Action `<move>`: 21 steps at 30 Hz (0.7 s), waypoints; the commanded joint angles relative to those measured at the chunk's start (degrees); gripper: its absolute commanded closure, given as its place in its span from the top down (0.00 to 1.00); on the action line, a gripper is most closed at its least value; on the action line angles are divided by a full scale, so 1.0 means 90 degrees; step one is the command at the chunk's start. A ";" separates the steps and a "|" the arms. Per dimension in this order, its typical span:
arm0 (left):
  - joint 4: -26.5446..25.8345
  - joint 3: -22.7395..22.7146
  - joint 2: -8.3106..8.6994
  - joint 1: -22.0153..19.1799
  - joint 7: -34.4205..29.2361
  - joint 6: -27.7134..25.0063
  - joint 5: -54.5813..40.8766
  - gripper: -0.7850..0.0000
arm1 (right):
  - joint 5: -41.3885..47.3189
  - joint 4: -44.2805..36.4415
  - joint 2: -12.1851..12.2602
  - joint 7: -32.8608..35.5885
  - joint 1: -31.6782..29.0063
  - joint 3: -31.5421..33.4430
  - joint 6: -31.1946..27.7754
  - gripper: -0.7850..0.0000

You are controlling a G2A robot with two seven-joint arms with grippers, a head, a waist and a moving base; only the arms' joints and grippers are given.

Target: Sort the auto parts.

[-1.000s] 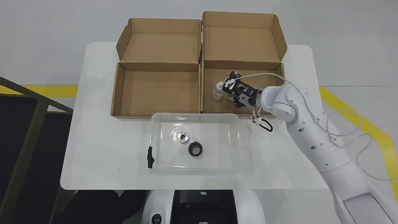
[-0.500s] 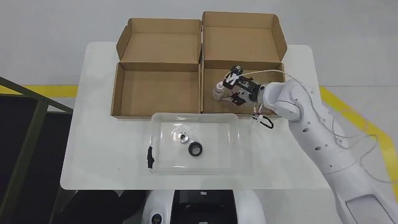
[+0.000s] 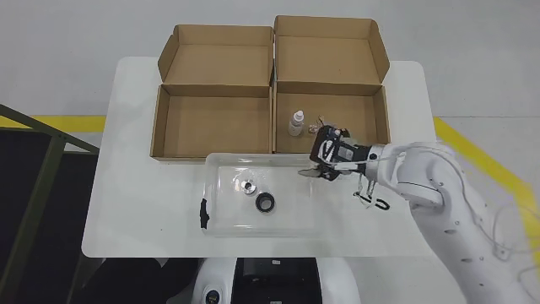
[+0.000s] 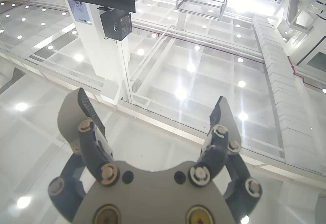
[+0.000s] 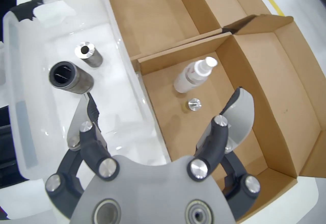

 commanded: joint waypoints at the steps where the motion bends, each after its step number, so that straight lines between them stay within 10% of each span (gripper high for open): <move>1: 0.0000 0.0000 0.0000 0.0000 0.0000 0.0000 0.0000 1.00 | -0.0138 -0.0275 0.0024 -0.0025 -0.0218 -0.0038 -0.0077 1.00; 21: 0.0000 0.0000 0.0000 0.0000 0.0000 0.0000 0.0000 1.00 | -0.1076 -0.0259 -0.0064 -0.0233 -0.0168 -0.1378 -0.0302 1.00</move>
